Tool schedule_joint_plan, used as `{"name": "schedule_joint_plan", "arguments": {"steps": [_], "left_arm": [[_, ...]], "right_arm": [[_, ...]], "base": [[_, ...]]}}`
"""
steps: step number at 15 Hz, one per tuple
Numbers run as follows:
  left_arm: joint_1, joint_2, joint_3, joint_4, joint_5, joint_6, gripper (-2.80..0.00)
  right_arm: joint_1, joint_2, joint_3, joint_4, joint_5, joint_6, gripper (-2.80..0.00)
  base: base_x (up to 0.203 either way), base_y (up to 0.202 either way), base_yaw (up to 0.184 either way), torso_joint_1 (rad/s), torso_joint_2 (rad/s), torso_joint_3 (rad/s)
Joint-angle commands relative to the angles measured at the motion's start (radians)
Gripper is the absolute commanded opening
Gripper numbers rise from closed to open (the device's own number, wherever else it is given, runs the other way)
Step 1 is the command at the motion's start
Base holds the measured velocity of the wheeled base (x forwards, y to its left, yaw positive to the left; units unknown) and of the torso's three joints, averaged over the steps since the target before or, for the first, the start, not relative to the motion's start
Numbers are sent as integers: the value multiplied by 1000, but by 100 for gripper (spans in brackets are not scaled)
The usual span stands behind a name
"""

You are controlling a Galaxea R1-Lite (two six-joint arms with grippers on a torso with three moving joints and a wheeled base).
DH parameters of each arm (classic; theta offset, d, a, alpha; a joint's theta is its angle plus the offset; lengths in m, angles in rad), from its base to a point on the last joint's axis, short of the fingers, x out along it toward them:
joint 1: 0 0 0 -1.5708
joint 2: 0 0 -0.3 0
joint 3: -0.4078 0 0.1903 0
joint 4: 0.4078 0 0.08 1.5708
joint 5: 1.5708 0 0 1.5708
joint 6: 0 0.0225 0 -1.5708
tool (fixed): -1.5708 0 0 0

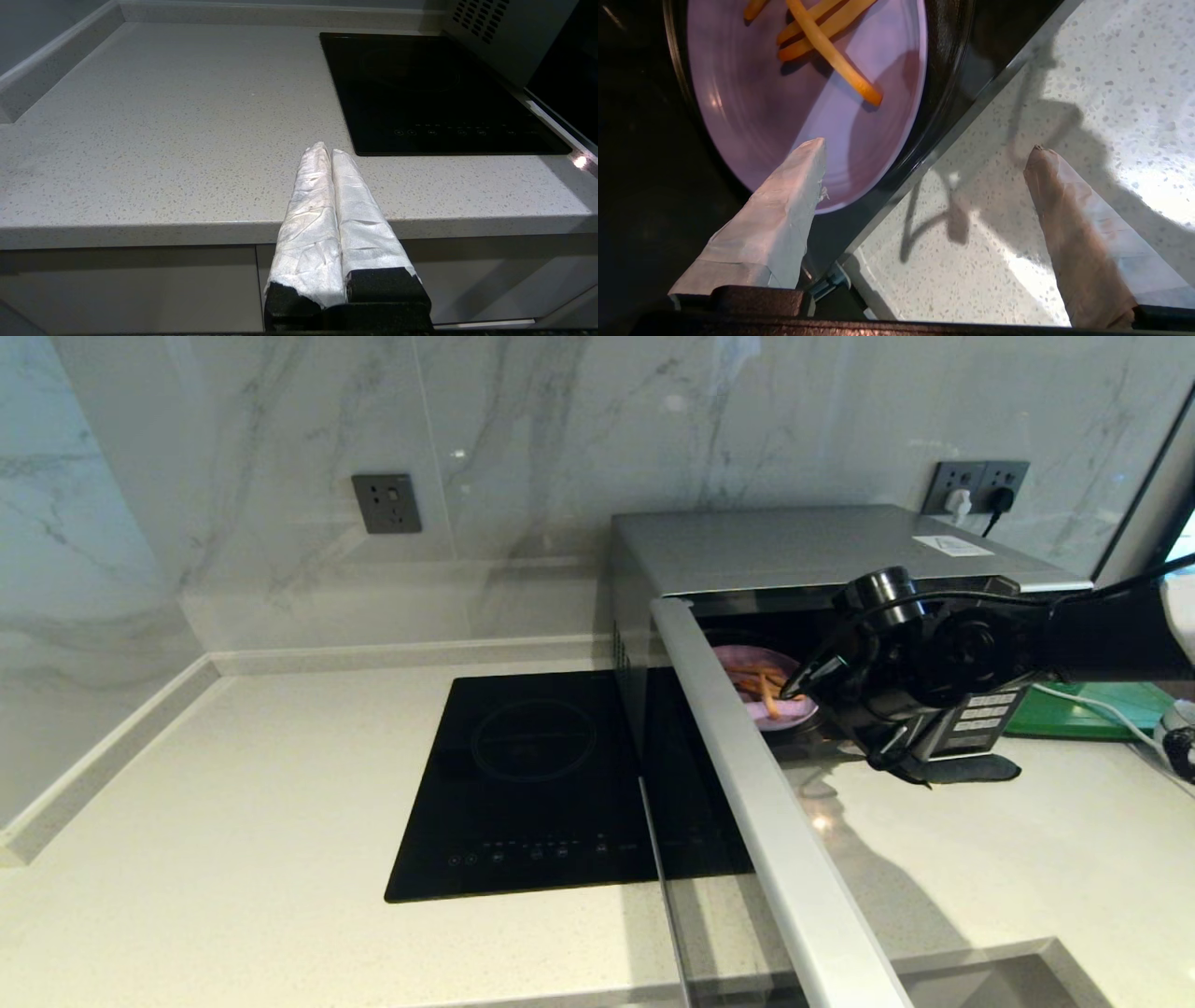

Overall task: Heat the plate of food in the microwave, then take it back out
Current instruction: Take the plate out of the microwave

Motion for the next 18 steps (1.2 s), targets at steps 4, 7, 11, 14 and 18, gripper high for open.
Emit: {"name": "schedule_joint_plan", "arguments": {"steps": [4,7,11,14,18], "left_arm": [[0,1,0,0,0,-1,-280],[0,1,0,0,0,-1,-280],[0,1,0,0,0,-1,-280],[0,1,0,0,0,-1,-280],[0,1,0,0,0,-1,-280]], "right_arm": [[-3,44,-13,2,-1,4,0],[-5,68,-30,3,-3,4,0],[-17,102,-44,5,-14,2,0],[-18,131,-64,8,-43,2,0],[-18,160,-76,11,-49,2,0]], "base": [[0,0,0,0,0,0],[0,0,0,0,0,0],[0,0,0,0,0,0],[0,0,0,0,0,0],[0,0,0,0,0,0]]}}
